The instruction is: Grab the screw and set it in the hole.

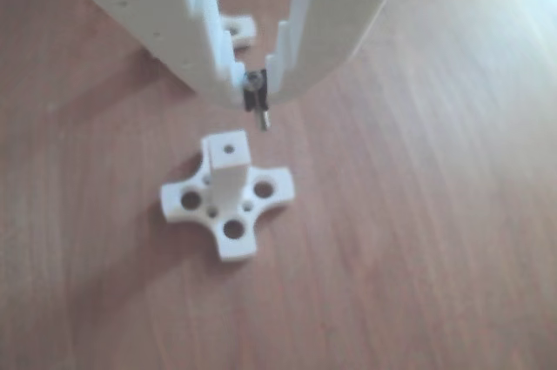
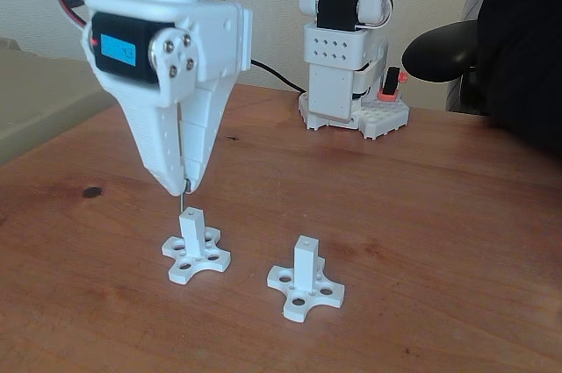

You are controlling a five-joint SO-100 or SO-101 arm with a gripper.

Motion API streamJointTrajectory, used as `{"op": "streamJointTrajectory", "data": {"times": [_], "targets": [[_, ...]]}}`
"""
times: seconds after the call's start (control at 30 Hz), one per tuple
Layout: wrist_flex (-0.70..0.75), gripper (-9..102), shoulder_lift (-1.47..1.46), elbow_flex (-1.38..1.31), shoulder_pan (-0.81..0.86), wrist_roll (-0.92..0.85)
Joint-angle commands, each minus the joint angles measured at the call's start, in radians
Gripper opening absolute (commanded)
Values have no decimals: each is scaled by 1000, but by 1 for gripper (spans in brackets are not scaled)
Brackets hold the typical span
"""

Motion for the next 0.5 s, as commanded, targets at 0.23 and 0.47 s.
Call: {"op": "streamJointTrajectory", "data": {"times": [0.23,0.47], "targets": [[63,-4,67,-137,-54,-8],[81,-4,110,-120,-114,11]]}}
